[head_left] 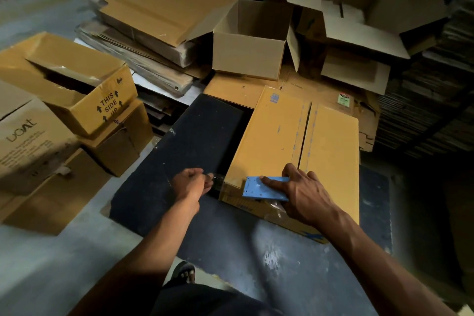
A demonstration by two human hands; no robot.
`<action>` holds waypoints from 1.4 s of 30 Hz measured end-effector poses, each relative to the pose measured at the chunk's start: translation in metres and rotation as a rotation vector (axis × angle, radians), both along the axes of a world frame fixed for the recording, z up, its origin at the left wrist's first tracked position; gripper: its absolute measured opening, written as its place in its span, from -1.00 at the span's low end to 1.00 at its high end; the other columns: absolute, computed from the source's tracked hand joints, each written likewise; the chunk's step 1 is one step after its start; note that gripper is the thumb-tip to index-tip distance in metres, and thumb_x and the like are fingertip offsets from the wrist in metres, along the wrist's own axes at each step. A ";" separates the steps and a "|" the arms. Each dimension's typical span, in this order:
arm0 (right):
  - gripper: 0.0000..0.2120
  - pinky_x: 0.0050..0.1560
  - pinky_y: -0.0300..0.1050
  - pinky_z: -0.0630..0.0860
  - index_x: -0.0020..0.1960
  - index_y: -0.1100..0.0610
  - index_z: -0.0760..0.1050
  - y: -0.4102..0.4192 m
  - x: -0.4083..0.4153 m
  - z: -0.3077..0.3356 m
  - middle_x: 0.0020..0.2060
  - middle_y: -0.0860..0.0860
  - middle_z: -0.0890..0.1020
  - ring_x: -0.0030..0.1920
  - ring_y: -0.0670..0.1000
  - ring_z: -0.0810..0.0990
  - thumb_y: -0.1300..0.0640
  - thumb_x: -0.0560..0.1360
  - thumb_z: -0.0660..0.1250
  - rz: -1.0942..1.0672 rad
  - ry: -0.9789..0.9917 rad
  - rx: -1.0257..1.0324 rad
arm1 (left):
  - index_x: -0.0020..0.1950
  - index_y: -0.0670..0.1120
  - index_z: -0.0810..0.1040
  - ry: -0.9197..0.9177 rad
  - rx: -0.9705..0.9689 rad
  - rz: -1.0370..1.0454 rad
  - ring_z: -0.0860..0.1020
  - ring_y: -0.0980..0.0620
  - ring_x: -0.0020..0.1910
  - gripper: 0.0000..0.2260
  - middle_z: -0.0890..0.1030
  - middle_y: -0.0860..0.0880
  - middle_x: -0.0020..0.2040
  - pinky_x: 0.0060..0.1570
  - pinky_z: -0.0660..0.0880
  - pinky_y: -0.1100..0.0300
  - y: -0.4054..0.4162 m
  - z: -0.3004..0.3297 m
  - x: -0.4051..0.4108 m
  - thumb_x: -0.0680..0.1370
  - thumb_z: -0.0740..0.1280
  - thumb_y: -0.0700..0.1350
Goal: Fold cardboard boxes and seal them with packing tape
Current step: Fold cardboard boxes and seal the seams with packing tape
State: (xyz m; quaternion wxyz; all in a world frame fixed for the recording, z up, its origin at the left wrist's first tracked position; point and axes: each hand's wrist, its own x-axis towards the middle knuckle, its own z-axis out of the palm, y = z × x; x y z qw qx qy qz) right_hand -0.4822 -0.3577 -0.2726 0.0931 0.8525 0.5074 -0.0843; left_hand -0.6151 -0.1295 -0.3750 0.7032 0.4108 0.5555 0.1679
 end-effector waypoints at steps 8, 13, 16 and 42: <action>-0.35 -0.03 -0.02 0.25 0.60 -0.31 0.15 0.004 0.000 0.002 0.15 0.03 0.39 0.05 0.10 0.53 -0.15 0.59 0.33 0.009 -0.022 -0.056 | 0.05 -0.19 0.58 0.048 -0.093 -0.068 0.60 -0.05 -0.24 -0.83 0.66 -0.18 -0.15 -0.10 0.63 0.02 -0.006 -0.020 0.011 0.54 0.44 -0.39; -0.36 0.12 0.02 0.35 0.62 -0.31 0.03 0.017 -0.002 0.009 0.22 0.02 0.34 0.19 0.09 0.49 -0.17 0.64 0.24 -0.007 -0.011 -0.129 | 0.02 -0.10 0.59 0.043 -0.328 -0.183 0.50 0.02 -0.23 -0.88 0.62 -0.10 -0.17 0.08 0.60 -0.02 -0.004 -0.027 0.009 0.56 0.43 -0.29; -0.35 0.13 0.03 0.35 0.62 -0.31 0.02 0.023 -0.001 0.007 0.22 0.02 0.34 0.18 0.11 0.49 -0.15 0.63 0.26 -0.002 -0.023 -0.166 | -0.01 -0.09 0.61 0.001 -0.473 -0.253 0.44 0.01 -0.18 -0.94 0.61 -0.05 -0.15 0.23 0.55 -0.06 0.002 -0.027 0.003 0.57 0.42 -0.23; -0.38 0.01 0.01 0.51 0.63 -0.30 -0.03 0.033 -0.004 0.016 0.23 0.00 0.45 0.16 0.11 0.55 -0.25 0.66 0.17 0.089 -0.057 -0.276 | 0.68 -0.06 0.15 -0.182 1.393 -0.916 0.14 0.05 0.64 0.01 0.20 -0.04 0.67 0.60 0.03 0.12 -0.014 -0.035 -0.016 0.42 0.34 0.49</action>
